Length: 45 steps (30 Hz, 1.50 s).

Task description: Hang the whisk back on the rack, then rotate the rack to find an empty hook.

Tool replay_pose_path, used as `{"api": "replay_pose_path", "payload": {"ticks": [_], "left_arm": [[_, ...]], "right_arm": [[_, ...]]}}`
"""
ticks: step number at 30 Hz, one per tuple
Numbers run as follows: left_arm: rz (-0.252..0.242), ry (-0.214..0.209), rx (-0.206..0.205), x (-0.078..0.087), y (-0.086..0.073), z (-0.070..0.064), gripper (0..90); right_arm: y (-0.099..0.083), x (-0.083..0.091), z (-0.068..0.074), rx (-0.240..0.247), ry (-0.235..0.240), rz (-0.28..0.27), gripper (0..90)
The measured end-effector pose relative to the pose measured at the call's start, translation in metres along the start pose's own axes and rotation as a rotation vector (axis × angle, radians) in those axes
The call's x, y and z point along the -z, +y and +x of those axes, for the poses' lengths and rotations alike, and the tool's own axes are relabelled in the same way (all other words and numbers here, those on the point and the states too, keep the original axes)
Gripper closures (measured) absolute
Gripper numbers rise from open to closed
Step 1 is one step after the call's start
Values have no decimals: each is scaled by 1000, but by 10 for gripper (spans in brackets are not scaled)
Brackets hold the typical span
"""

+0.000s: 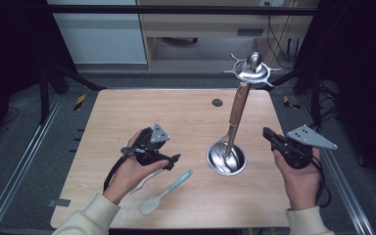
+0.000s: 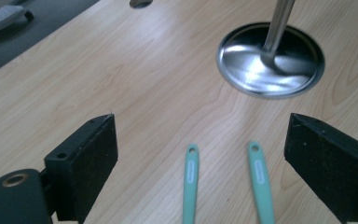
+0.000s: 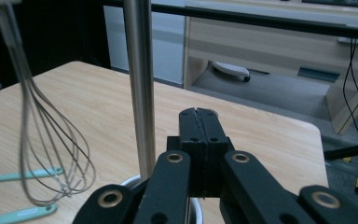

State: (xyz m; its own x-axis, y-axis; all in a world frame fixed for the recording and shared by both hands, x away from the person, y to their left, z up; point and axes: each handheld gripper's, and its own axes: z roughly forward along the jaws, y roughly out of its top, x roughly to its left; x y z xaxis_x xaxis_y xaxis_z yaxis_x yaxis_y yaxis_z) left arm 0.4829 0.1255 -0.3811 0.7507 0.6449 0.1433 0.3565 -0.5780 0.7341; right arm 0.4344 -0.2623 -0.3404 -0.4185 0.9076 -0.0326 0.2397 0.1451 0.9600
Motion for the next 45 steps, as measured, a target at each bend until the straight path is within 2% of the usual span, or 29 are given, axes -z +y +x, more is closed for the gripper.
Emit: {"api": "replay_pose_path", "payload": {"ticks": [4,5,6,8,9,10,12,17,19,20,24,26,31,41,45], "left_arm": [[9,16,18,1,-20,4,91],[12,26,38,2,-32,8,89],[12,26,38,2,-32,8,87],[18,48,55,3,-45,13,87],[25,77,69,4,-57,18,85],[25,77,69,4,-57,18,86],[30,87,78,6,-69,24,86],[31,113,104,12,-94,35,83],[34,131,103,14,-102,38,80],[40,138,99,15,-106,39,80],[9,158,131,19,-123,45,80],[-5,164,156,21,-128,49,81],[-21,177,167,28,-134,50,81],[-18,174,170,31,-136,49,80],[-18,171,172,30,-137,48,80]], "right_arm": [[12,2,-1,4,5,-15,900],[18,3,-2,-1,10,-23,900],[18,3,-2,-1,10,-23,900],[30,6,-3,-6,18,-43,900],[34,8,-3,-5,20,-47,900],[34,8,-3,-5,20,-47,900],[48,11,-3,2,24,-67,900],[66,14,-3,5,37,-91,900],[77,16,-2,6,48,-105,900],[77,16,-2,6,48,-105,900],[95,20,0,23,53,-135,900],[97,21,0,24,55,-142,900],[110,25,-4,0,64,-174,900],[120,24,-4,-16,80,-213,900],[120,23,-2,-6,90,-222,900]]}}
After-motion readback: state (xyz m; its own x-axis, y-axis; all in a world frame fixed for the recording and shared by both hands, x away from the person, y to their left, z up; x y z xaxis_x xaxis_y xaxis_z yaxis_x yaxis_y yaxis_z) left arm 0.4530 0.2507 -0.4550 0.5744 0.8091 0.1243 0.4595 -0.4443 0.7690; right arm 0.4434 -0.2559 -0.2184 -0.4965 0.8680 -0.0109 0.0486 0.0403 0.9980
